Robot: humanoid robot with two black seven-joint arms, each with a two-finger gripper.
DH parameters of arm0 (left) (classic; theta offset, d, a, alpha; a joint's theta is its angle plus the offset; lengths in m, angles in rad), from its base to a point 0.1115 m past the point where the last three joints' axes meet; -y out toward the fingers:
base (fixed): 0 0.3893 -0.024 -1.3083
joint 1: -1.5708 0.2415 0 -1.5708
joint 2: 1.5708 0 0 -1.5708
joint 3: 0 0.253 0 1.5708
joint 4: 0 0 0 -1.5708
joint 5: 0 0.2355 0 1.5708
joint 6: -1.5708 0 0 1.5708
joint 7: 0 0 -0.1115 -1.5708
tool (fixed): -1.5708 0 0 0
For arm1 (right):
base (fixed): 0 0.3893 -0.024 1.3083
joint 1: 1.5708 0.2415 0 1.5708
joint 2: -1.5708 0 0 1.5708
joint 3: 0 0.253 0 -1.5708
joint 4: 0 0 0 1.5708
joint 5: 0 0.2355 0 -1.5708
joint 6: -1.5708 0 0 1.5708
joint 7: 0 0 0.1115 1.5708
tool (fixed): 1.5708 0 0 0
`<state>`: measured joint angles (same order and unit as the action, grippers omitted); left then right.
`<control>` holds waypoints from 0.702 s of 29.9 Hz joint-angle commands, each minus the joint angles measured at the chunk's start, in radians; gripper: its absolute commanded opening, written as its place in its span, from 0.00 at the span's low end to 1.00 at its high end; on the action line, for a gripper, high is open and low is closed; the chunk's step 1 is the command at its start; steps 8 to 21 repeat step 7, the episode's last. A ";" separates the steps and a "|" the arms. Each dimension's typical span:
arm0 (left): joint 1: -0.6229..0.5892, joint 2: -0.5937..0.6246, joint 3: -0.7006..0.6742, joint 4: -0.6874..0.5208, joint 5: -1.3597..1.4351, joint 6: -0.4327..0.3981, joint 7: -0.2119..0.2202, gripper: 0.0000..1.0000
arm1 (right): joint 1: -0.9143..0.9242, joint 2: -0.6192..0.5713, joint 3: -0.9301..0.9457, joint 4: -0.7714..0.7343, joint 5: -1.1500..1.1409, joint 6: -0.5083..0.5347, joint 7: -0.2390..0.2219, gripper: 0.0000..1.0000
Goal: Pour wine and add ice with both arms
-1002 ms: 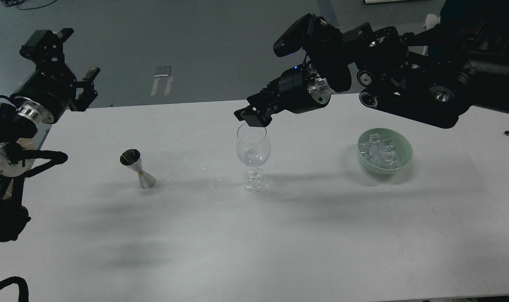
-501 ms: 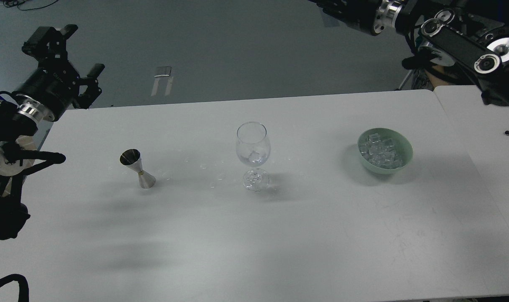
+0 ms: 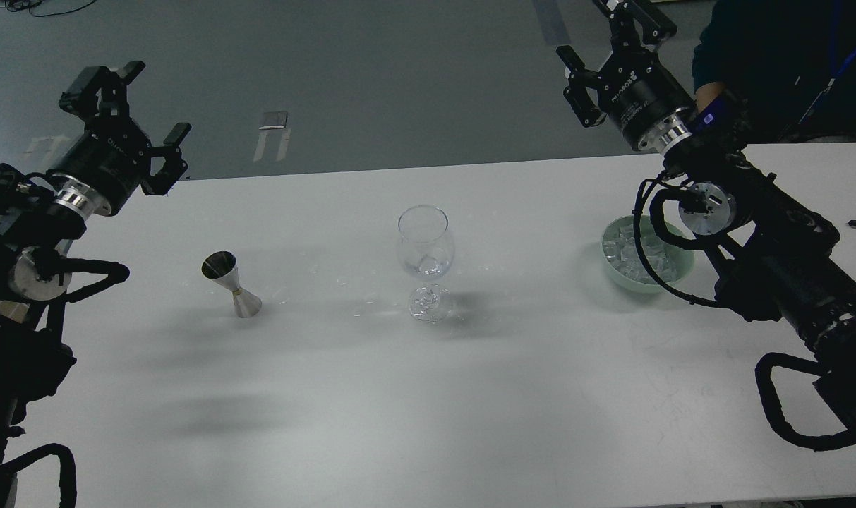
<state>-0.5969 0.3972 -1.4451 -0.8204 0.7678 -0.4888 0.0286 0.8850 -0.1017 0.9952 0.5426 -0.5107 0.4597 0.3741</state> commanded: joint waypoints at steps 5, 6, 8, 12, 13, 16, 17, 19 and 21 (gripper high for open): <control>-0.064 -0.008 0.045 0.064 -0.016 0.000 0.001 0.98 | -0.004 0.037 0.010 -0.023 0.015 0.008 0.000 0.97; -0.067 -0.009 0.045 0.066 -0.016 0.000 0.001 0.98 | -0.004 0.037 0.010 -0.023 0.017 0.008 0.002 0.96; -0.073 -0.014 0.045 0.066 -0.019 0.000 0.001 0.98 | -0.004 0.039 0.010 -0.021 0.017 0.008 0.002 0.97; -0.073 -0.014 0.045 0.066 -0.019 0.000 0.001 0.98 | -0.004 0.039 0.010 -0.021 0.017 0.008 0.002 0.97; -0.073 -0.014 0.045 0.066 -0.019 0.000 0.001 0.98 | -0.004 0.039 0.010 -0.021 0.017 0.008 0.002 0.97; -0.073 -0.014 0.045 0.066 -0.019 0.000 0.001 0.98 | -0.004 0.039 0.010 -0.021 0.017 0.008 0.002 0.97; -0.073 -0.014 0.045 0.066 -0.019 0.000 0.001 0.98 | -0.004 0.039 0.010 -0.021 0.017 0.008 0.002 0.97; -0.073 -0.014 0.045 0.066 -0.019 0.000 0.001 0.98 | -0.004 0.039 0.010 -0.021 0.017 0.008 0.002 0.97; -0.073 -0.014 0.045 0.066 -0.019 0.000 0.001 0.98 | -0.004 0.039 0.010 -0.021 0.017 0.008 0.002 0.97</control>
